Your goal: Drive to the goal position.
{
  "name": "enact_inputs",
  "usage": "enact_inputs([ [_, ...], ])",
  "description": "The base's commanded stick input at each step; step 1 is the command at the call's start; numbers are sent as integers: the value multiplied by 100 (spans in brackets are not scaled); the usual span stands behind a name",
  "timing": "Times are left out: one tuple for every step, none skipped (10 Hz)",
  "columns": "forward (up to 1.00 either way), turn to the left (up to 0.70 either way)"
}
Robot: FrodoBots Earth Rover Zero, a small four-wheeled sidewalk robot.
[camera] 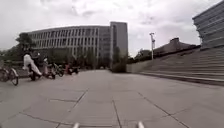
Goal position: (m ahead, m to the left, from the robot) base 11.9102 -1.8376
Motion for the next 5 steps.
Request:
enact_inputs([
  [70,0],
  [70,0],
  [70,0],
  [70,0],
  [70,0],
])
